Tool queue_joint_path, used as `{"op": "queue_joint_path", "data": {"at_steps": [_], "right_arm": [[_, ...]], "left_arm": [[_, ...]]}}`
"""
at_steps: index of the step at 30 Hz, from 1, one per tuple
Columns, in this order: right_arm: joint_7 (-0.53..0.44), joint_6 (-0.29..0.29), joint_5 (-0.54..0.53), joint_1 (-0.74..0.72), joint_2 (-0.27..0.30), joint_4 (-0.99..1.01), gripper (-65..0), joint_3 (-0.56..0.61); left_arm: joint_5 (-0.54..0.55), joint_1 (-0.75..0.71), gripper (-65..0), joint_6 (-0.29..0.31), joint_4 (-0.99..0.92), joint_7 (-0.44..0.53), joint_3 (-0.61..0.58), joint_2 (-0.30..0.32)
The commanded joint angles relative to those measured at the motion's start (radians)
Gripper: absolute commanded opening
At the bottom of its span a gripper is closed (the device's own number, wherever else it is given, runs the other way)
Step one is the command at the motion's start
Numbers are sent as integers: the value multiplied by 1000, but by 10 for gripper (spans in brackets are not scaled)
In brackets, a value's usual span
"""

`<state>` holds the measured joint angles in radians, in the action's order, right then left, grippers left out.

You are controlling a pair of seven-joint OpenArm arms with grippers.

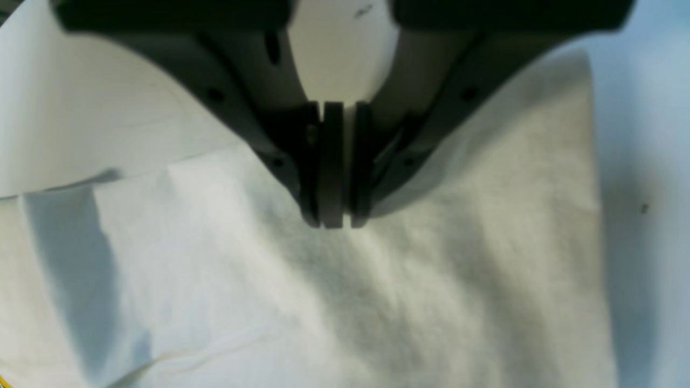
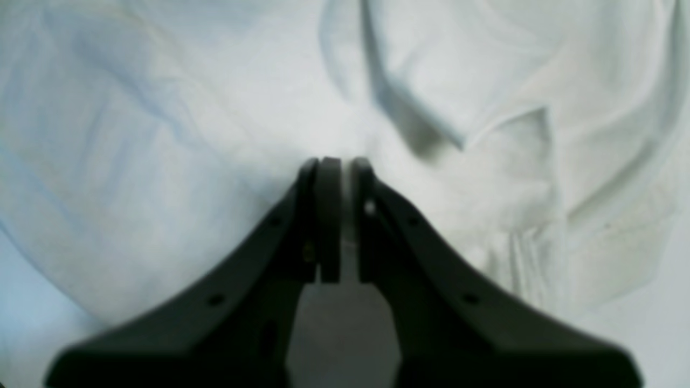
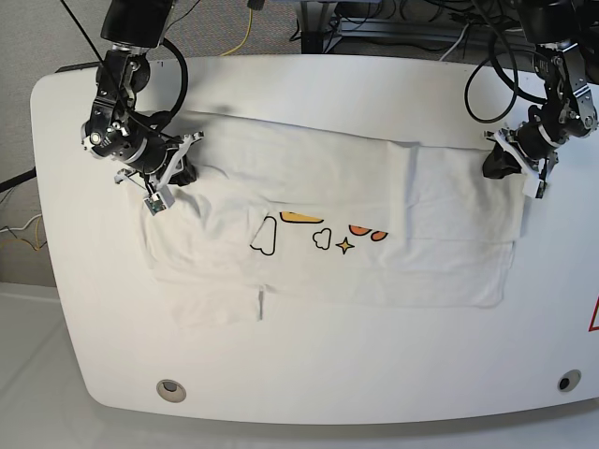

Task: Fold the T-shirt properly
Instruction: 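Drag the held collar edge with both grippers to smooth the shirt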

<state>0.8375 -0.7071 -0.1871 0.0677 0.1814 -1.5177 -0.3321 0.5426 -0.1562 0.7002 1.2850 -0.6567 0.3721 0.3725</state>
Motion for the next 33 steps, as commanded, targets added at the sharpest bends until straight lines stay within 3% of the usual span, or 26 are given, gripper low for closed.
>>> {"op": "queue_joint_path", "data": {"at_steps": [1,25,33], "right_arm": [[55,9,44,14,19,-4,-605,-3],[41,9,44,10,20,-4,-605,0],[41,9,44,11,60,-4,-605,0]], "left_arm": [[-49,-19,-628,-2,2,-59,0,10],[-51,-118,-628,-2,3,-59,-3,-30],[-51,-148,-628,-2,3,-59,-3,-27]]}}
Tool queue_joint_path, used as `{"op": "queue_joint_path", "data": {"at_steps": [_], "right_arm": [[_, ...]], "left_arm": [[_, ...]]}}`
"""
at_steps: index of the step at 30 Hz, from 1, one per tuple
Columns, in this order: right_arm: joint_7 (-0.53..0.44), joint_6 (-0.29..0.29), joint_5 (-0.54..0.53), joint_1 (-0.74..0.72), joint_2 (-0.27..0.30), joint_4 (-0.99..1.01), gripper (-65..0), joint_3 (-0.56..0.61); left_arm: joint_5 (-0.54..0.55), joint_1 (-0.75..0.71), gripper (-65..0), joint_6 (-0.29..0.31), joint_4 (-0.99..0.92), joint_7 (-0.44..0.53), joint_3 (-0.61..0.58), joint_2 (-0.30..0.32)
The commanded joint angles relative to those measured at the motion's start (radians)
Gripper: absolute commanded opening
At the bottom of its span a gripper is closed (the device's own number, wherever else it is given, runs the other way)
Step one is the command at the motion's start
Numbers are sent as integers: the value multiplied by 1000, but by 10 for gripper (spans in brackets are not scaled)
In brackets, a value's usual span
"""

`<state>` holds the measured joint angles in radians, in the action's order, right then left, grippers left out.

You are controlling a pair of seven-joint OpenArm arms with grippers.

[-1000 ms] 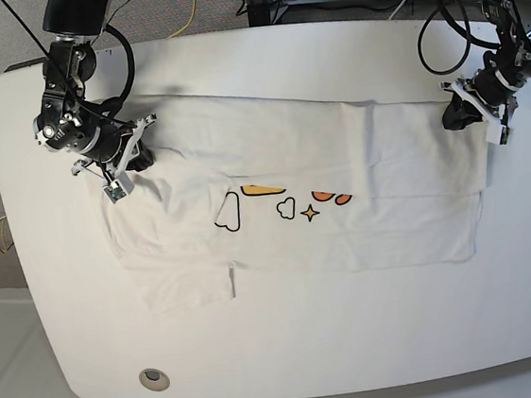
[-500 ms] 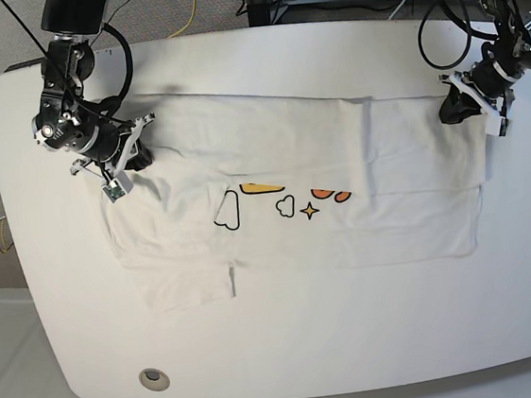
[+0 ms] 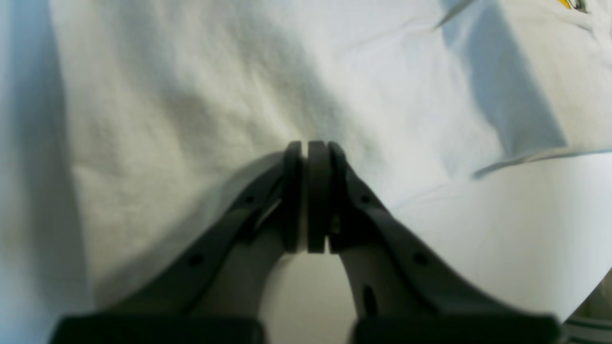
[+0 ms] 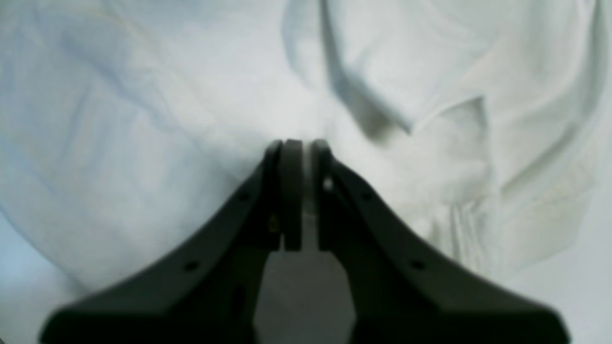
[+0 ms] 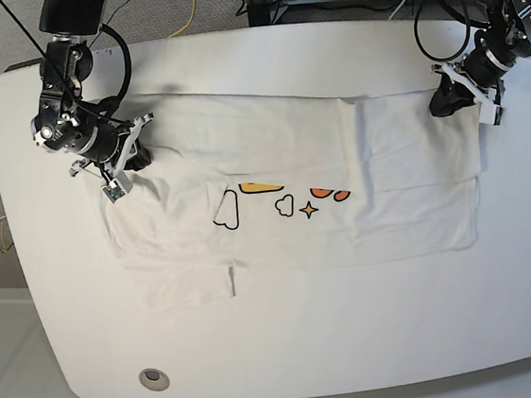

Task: Fold the T-shirt properly
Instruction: 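Drag the held collar edge with both grippers to smooth the shirt, then open both grippers and lift them off the shirt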

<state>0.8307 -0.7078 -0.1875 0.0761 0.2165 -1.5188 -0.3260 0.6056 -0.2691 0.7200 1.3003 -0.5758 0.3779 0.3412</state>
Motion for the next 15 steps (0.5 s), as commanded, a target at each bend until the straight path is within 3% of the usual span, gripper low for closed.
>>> {"op": "queue_joint_path", "data": {"at_steps": [1,15], "right_arm": [[48,10,44,4,25,-2,-605,-6],[48,10,44,8,22,-2,-605,-5]], "left_arm": [[-114,-37,-628,-22,-12,-140,-7,5],[-114,-62,-628,-22,-12,-140,-4,34]]}}
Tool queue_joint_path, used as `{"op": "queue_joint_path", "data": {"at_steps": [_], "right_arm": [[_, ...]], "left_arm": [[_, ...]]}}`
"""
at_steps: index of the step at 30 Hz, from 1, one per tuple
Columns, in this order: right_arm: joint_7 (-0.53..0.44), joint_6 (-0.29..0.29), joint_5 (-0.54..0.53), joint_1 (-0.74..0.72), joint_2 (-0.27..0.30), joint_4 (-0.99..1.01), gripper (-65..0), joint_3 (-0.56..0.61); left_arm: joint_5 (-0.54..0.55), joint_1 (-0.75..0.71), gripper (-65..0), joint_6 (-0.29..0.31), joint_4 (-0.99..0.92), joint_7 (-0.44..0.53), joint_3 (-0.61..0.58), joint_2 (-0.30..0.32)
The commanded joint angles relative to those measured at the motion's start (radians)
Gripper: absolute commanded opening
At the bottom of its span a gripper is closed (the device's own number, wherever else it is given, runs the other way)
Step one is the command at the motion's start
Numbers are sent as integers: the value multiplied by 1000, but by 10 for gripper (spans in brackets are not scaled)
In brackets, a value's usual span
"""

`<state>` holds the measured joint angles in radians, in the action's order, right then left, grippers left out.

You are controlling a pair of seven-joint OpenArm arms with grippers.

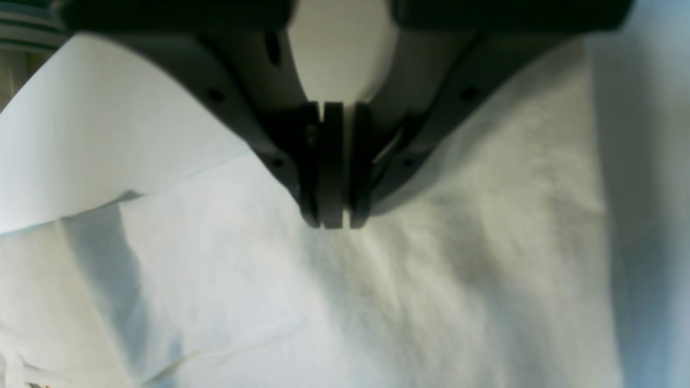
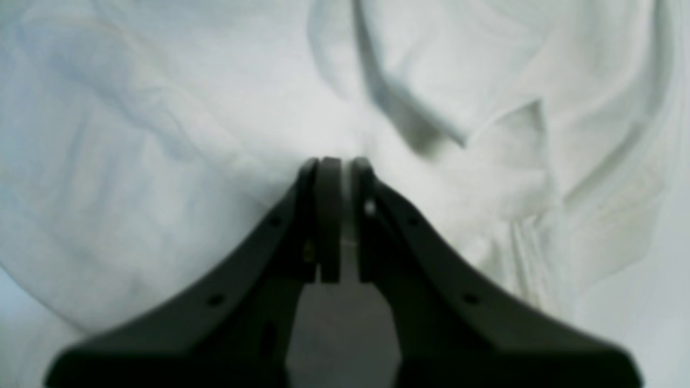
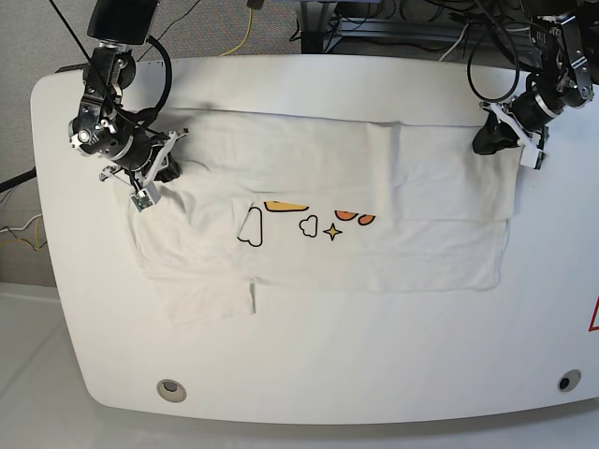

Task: Fold the T-shirt properly
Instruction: 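Open both grippers and lift them off the shirt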

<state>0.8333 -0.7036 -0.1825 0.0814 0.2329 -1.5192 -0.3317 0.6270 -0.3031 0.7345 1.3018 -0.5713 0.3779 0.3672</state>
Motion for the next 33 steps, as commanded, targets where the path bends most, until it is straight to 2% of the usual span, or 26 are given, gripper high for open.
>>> {"op": "queue_joint_path", "data": {"at_steps": [1,14,27,33], "right_arm": [[45,5,39,4,4,-2,-605,1],[45,5,38,4,7,-8,-605,62],[48,5,38,-4,3,-123,-605,62],[50,5,38,-4,3,-163,-603,61]], "left_arm": [[-135,-29,-628,-36,-14,-145,-4,8],[-134,-35,-628,-36,-11,-145,-4,8],[-135,-17,-627,-39,232,-146,66,6],[-135,54,-627,-39,258,-204,83,6]]}}
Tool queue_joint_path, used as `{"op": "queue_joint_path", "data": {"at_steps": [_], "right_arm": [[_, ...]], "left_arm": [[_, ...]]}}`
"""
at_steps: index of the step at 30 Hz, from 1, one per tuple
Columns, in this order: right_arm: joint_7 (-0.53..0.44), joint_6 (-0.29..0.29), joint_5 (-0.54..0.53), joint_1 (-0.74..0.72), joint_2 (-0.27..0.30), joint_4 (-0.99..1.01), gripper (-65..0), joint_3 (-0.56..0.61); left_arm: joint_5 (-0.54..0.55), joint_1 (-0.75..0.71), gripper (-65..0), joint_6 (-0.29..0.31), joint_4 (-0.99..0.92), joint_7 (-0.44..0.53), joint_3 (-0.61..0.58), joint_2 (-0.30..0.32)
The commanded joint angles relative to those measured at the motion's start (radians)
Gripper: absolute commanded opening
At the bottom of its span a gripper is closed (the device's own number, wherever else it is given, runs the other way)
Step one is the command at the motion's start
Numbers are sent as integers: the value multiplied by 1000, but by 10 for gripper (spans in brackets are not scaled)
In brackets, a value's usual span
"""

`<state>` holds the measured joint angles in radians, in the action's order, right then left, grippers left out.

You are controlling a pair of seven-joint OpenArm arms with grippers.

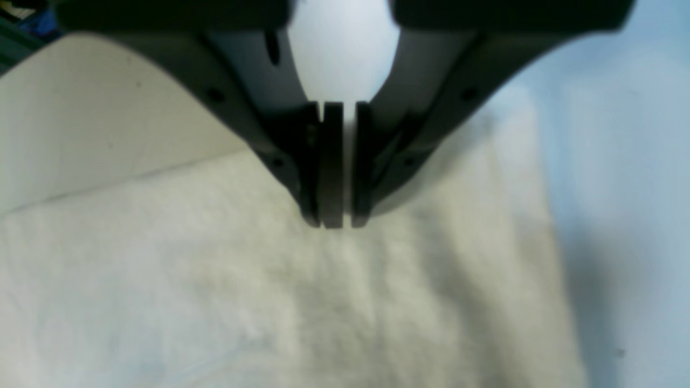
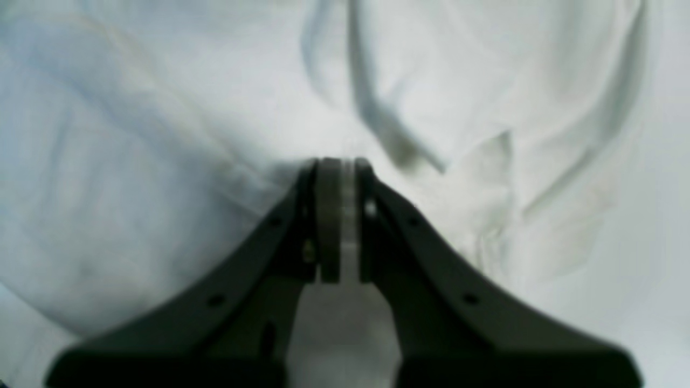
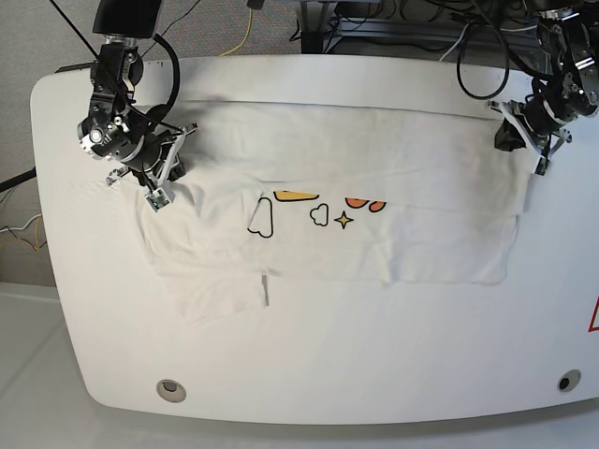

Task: Fold the T-shirt properly
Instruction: 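Open both grippers and lift them off the shirt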

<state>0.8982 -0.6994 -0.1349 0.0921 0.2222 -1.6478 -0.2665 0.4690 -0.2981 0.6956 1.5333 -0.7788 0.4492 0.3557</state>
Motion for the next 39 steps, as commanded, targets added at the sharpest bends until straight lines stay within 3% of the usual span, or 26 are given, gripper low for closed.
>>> {"op": "queue_joint_path", "data": {"at_steps": [1,9,13,19,22,23,32,36,39], "right_arm": [[-15,1,-10,-15,13,-42,-603,-4],[-15,1,-15,-28,13,-88,-593,-4],[-12,1,-16,-35,13,-94,-518,-3],[23,1,-12,-61,13,-96,-197,-6],[26,1,-12,-64,13,-94,-52,-7],[25,1,-12,-64,13,-94,-33,-7],[26,1,-12,-133,15,-88,-72,-9],[28,1,-10,-167,19,-88,-76,-9],[28,1,-10,-191,21,-78,-76,-9]], "left_arm": [[23,56,-627,0,26,-9,18,18],[23,145,-625,2,31,-61,46,18],[24,184,-625,3,32,-72,44,18],[23,251,-621,3,31,-80,43,18],[23,279,-560,3,31,-78,43,19],[23,287,-532,3,31,-78,43,19],[-49,365,-219,0,26,-52,44,16],[-132,396,-138,0,22,2,41,7],[-200,414,-126,3,5,34,24,-13]]}}
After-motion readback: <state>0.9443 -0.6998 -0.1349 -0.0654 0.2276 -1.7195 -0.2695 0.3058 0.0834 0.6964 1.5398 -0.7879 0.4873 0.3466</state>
